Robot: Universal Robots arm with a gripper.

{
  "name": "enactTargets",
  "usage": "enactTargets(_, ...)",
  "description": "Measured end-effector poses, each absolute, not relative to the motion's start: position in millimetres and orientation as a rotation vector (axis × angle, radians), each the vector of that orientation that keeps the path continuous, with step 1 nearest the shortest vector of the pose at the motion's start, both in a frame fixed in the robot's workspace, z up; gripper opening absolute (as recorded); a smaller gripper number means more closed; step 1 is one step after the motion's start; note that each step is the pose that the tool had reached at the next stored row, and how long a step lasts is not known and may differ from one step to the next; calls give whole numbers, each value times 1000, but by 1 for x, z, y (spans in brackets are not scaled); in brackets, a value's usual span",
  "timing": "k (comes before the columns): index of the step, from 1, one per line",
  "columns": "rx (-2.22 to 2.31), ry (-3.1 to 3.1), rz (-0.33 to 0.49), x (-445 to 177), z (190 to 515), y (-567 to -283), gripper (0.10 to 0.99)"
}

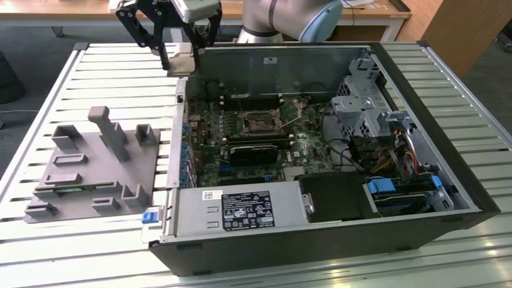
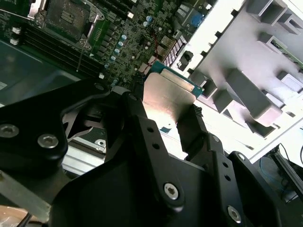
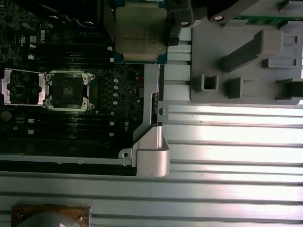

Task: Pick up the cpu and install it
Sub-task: 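Pick up the cpu and move it towards the insertion slot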

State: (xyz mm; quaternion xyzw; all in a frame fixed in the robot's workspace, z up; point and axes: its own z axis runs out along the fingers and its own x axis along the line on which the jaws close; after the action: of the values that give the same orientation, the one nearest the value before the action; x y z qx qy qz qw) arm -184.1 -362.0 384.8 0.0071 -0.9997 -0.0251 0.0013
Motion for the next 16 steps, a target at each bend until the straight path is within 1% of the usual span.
enactTargets(16,22,-3138,-79,-166,385,-361,533)
